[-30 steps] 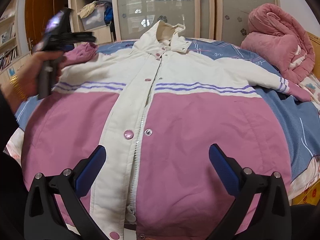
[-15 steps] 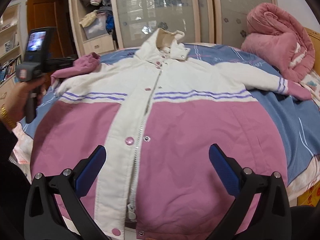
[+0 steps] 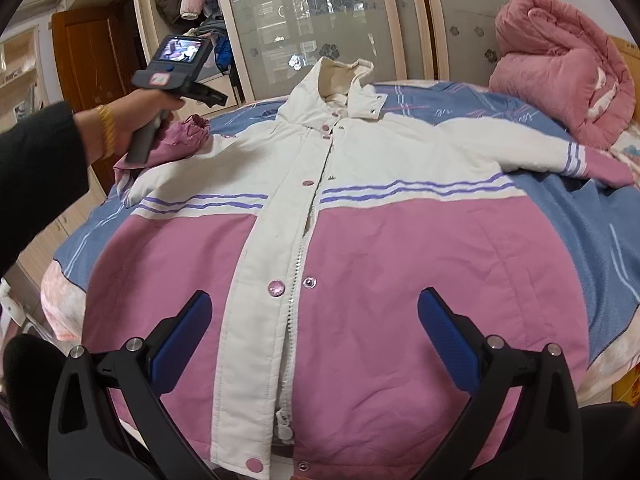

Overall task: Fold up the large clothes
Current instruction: 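Carry the sleeve with the left tool across the jacket chest and release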

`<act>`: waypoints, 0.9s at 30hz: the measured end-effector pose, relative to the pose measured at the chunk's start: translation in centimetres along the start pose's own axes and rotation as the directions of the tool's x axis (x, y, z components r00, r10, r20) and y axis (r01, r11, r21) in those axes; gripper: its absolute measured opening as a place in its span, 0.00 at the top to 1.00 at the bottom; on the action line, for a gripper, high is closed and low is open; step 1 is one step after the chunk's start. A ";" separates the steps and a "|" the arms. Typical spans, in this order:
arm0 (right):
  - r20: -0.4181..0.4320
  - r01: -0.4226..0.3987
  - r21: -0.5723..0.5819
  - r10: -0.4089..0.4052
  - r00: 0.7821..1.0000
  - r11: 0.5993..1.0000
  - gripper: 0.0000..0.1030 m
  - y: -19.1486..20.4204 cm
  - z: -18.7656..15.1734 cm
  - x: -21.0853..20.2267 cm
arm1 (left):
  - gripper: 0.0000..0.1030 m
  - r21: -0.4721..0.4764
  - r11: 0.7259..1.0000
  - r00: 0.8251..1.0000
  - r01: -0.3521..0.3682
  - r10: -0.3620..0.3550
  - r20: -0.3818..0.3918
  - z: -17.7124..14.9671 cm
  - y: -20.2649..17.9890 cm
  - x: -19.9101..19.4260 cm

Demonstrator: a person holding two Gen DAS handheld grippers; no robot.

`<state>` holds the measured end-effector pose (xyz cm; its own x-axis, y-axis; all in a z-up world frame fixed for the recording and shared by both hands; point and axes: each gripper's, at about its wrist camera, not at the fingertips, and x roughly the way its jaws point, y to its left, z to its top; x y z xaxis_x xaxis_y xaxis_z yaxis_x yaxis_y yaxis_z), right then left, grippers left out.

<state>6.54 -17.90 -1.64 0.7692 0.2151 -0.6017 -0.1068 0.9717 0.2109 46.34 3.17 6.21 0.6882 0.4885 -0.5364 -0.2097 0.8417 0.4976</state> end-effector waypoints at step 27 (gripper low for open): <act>-0.003 -0.021 0.002 0.021 1.000 1.000 0.01 0.1 0.0 -0.4 | 0.89 -0.046 0.928 0.928 0.369 -0.366 0.068 3.2 -8.7 -10.6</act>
<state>6.18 -17.89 -1.40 0.7647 0.2356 -0.5998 -0.1215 0.9668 0.2249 43.09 -10.07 9.81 0.7629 0.1299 -0.6334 0.0272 0.9723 0.2322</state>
